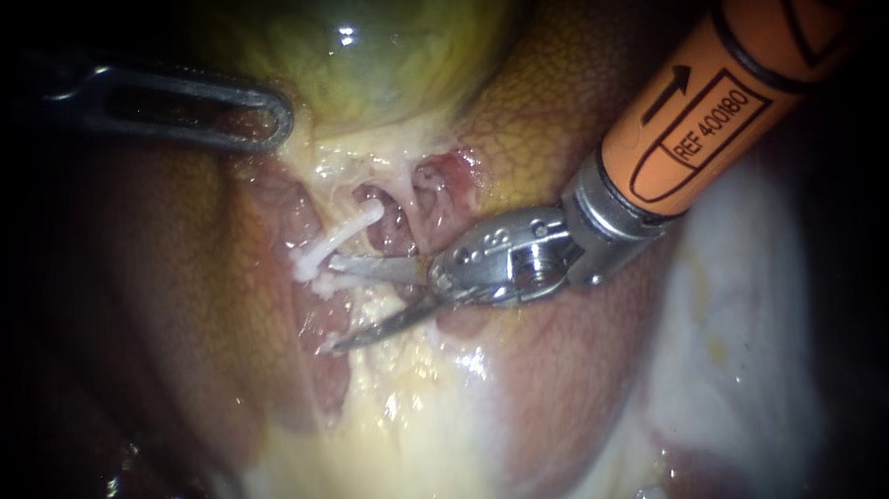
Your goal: Go to the cutting position left tube
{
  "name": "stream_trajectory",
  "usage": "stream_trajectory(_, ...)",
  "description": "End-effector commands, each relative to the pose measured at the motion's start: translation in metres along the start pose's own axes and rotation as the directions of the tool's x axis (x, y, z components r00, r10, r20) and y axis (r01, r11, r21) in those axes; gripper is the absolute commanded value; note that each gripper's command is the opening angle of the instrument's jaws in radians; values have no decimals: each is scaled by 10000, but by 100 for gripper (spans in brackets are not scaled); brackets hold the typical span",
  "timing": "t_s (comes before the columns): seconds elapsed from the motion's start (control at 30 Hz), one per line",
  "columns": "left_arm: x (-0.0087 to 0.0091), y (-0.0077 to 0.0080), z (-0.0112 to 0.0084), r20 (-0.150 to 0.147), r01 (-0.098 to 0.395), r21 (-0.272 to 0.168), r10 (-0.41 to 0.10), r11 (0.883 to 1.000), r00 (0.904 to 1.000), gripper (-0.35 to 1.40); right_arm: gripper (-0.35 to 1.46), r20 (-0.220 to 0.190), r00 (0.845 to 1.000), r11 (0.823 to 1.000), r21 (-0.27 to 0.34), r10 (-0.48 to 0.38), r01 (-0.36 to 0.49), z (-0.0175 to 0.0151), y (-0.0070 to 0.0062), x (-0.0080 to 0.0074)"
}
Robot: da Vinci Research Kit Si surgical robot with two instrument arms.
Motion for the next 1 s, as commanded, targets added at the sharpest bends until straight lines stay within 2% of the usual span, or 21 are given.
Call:
stream_trajectory(0.03,0,0,0,-1,-4,2,4,10000,10000,-35,99,-2,10000,10000,0,2,-2,0,-1,1)
stream_trajectory(0.27,0,0,0,-1,-4,3,4,10000,10000,-35,99,-4,10000,10000,11,3,-3,-1,-6,4)
stream_trajectory(0.47,0,0,0,-1,-4,2,4,10000,10000,-35,99,-13,10000,10000,12,46,-46,-5,-17,16)
stream_trajectory(0.57,0,0,0,-2,-4,3,4,10000,10000,-35,99,-29,10000,9999,128,79,-79,-9,-24,25)
stream_trajectory(0.67,0,0,0,-1,-4,3,4,10000,10000,-35,99,-109,9999,9982,593,48,-41,-15,-31,32)
stream_trajectory(0.83,0,0,0,-2,-5,4,5,10000,10000,-35,101,-225,9997,9971,764,69,-51,-29,-40,41)
stream_trajectory(1.0,0,0,0,-2,-5,5,5,10000,10000,-35,101,-332,9994,9962,865,120,-91,-49,-44,48)
